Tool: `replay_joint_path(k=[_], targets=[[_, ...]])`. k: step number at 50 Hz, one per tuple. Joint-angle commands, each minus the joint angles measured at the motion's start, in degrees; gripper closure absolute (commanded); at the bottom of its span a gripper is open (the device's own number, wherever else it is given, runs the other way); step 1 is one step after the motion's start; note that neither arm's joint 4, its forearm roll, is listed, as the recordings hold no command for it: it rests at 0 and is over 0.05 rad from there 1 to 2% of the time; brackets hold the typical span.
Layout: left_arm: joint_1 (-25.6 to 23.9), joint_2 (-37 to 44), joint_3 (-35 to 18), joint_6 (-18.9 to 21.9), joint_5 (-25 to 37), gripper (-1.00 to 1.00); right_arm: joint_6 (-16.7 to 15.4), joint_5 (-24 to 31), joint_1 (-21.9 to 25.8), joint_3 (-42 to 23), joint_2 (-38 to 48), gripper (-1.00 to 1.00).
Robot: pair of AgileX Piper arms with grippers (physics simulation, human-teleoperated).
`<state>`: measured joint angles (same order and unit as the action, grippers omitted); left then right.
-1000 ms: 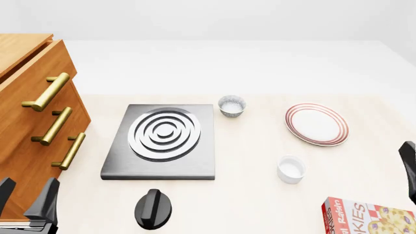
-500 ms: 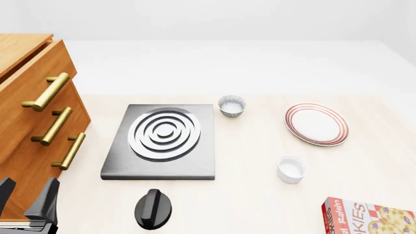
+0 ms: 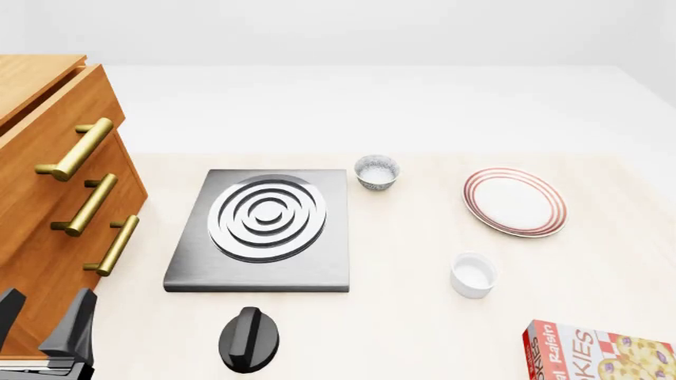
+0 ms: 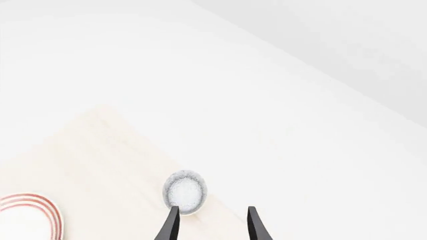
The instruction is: Pick the akita bowl next to the cookies box and place it on the plate.
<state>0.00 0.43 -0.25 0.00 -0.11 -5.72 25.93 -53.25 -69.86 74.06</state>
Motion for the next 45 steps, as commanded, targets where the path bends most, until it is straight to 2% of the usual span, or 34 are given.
replay_joint_path(k=[1, 5, 6, 11, 14, 16, 17, 25, 30, 37, 41, 45], targets=[[0.0, 0.0, 0.0, 0.0, 0.0, -1.0, 4.2, -1.3, -2.7, -4.3, 11.1, -1.0], [0.0, 0.0, 0.0, 0.0, 0.0, -1.0, 7.0, -0.9, -1.2, -4.6, 13.1, -1.0], [0.0, 0.0, 0.0, 0.0, 0.0, -1.0, 6.2, -1.1, -1.7, -5.3, 14.1, -1.0], [0.0, 0.0, 0.0, 0.0, 0.0, -1.0, 6.5, -2.2, -1.5, -5.5, 16.9, -1.0], [0.0, 0.0, 0.0, 0.0, 0.0, -1.0, 7.7, -3.5, -0.1, -4.0, 18.6, -1.0], [0.0, 0.0, 0.0, 0.0, 0.0, -1.0, 7.1, -4.2, -0.6, -4.2, 19.5, -1.0], [0.0, 0.0, 0.0, 0.0, 0.0, -1.0, 8.2, -4.8, -0.1, -3.8, 20.5, -1.0], [0.0, 0.0, 0.0, 0.0, 0.0, -1.0, 8.4, -3.5, -1.2, -7.3, 23.8, -1.0], [0.0, 0.0, 0.0, 0.0, 0.0, -1.0, 7.6, -3.0, -2.5, -9.4, 26.0, -1.0], [0.0, 0.0, 0.0, 0.0, 0.0, -1.0, 7.8, -3.5, -2.5, -10.3, 28.2, -1.0], [0.0, 0.0, 0.0, 0.0, 0.0, -1.0, 6.8, -3.8, -3.2, -11.0, 29.6, -1.0], [0.0, 0.0, 0.0, 0.0, 0.0, -1.0, 6.8, -5.2, -2.1, -9.8, 29.7, -1.0]])
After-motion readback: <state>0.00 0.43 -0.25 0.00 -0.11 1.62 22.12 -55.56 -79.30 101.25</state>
